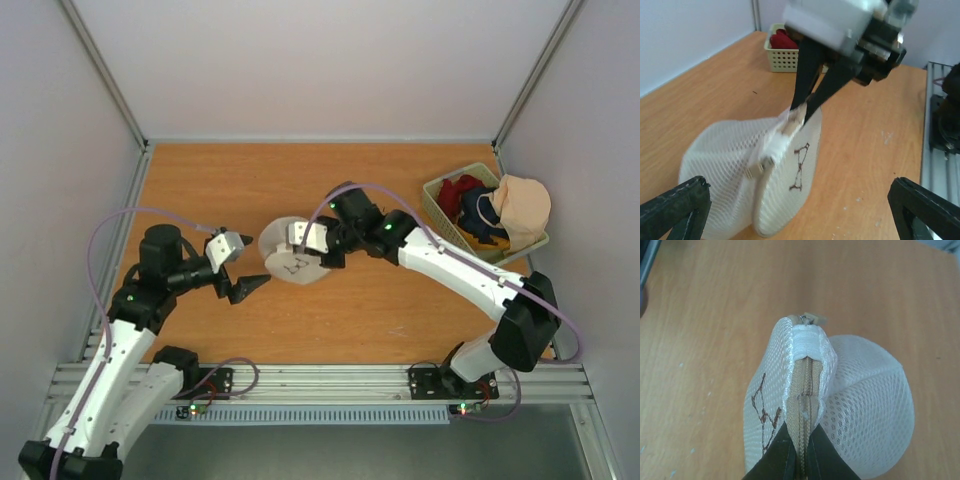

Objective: Unzip the laundry bag and remove the bra

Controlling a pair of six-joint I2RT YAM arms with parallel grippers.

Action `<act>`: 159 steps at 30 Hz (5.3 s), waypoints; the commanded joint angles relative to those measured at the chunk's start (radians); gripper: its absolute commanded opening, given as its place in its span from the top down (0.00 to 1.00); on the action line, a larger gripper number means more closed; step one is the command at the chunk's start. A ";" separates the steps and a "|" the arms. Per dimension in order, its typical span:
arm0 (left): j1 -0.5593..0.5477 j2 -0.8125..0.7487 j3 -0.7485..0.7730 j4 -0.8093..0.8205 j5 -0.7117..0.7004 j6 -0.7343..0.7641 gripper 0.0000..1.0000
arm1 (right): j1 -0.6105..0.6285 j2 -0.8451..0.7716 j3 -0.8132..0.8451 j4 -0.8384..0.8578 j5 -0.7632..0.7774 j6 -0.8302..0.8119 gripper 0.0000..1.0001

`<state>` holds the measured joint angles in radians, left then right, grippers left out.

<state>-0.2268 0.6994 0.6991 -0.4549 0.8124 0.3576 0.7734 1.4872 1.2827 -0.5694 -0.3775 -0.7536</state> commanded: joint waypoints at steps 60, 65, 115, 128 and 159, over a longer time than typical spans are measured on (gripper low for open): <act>-0.163 -0.021 -0.105 0.667 -0.251 -0.525 0.99 | -0.229 -0.138 -0.542 1.202 -0.268 1.139 0.02; -0.164 -0.020 -0.104 0.670 -0.219 -0.517 0.99 | -0.229 -0.092 -0.551 1.265 -0.326 1.142 0.03; -0.156 0.025 -0.039 0.139 -0.312 -0.530 0.99 | 0.066 -0.123 0.005 0.356 0.510 0.283 0.28; -0.077 0.026 -0.050 0.444 -0.597 -1.048 0.99 | 0.113 -0.184 -0.221 0.682 0.314 0.853 0.40; -0.077 0.053 -0.053 0.567 -0.488 -1.070 0.99 | 0.102 0.103 -0.286 1.021 0.152 0.886 0.45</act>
<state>-0.3061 0.7536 0.6426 0.0189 0.3077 -0.7078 0.8894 1.5723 0.9821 0.3725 -0.2211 0.1287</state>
